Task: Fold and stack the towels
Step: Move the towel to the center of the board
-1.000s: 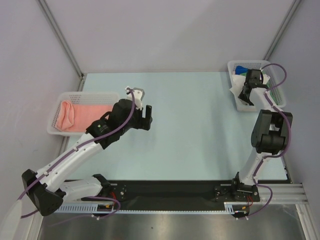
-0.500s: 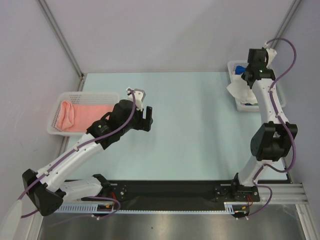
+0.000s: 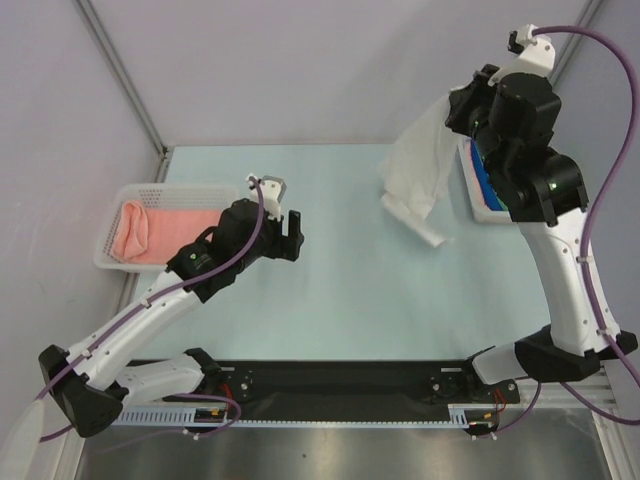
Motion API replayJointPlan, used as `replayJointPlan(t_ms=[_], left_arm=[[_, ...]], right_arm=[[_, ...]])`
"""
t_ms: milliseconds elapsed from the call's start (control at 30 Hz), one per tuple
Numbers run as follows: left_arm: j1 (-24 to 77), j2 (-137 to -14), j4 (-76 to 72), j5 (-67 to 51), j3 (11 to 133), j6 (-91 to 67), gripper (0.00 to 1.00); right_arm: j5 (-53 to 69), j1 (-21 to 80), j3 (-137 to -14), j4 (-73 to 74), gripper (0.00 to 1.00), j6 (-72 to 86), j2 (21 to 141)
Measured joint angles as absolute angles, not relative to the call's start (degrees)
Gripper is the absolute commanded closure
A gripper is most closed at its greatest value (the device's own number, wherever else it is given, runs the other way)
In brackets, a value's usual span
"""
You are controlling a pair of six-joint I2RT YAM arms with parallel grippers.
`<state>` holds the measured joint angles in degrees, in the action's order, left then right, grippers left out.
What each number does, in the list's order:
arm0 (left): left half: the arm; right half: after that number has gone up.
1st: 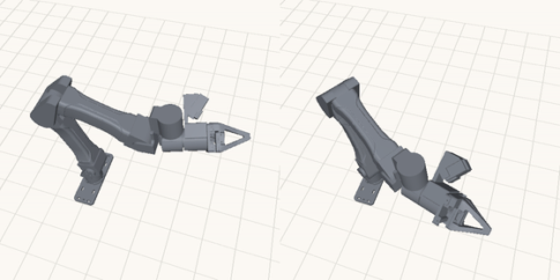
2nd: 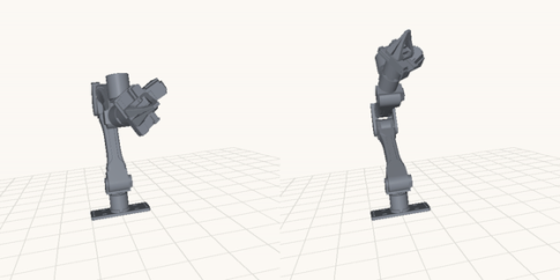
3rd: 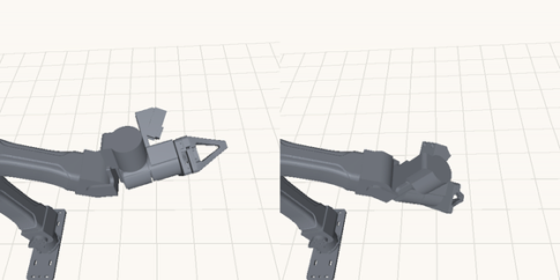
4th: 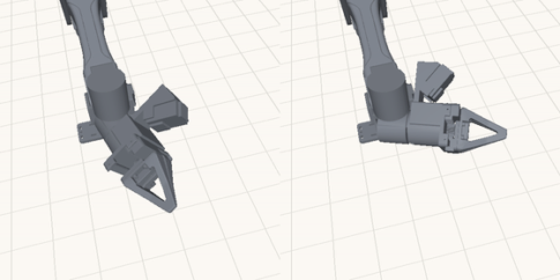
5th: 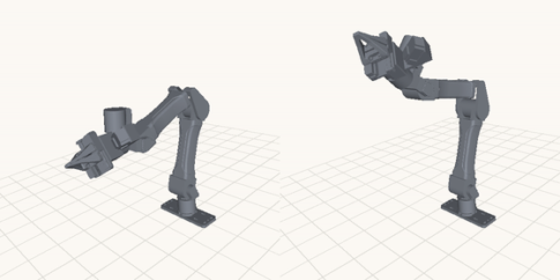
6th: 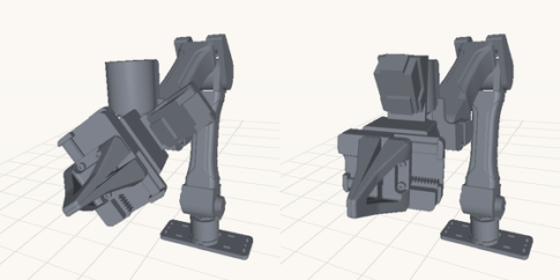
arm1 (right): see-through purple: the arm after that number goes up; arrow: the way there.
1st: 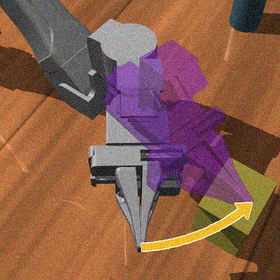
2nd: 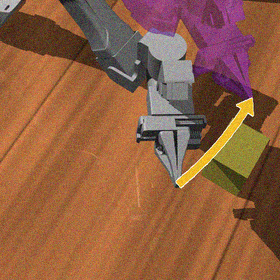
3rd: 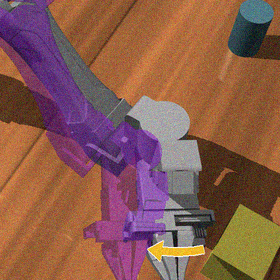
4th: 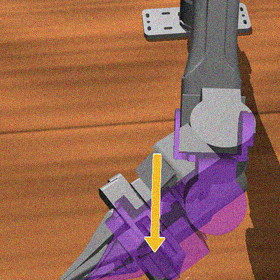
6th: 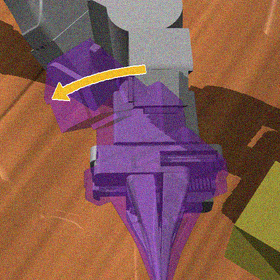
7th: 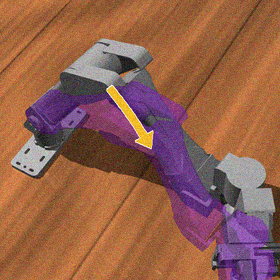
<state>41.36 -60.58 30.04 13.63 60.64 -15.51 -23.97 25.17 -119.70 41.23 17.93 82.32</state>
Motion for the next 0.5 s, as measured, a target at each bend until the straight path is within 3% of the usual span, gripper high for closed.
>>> replayJointPlan(t_ms=[200,500], left_arm=[[41.4,-60.4,29.1,13.3,60.6,-16.1,0.16],[44.3,-61.0,16.0,7.0,50.3,-24.9,0.16]], right_arm=[[-23.8,28.7,-117.4,41.3,1.0,18.4,78.7],[-17.8,33.1,-81.5,35.2,1.0,26.2,69.1]])
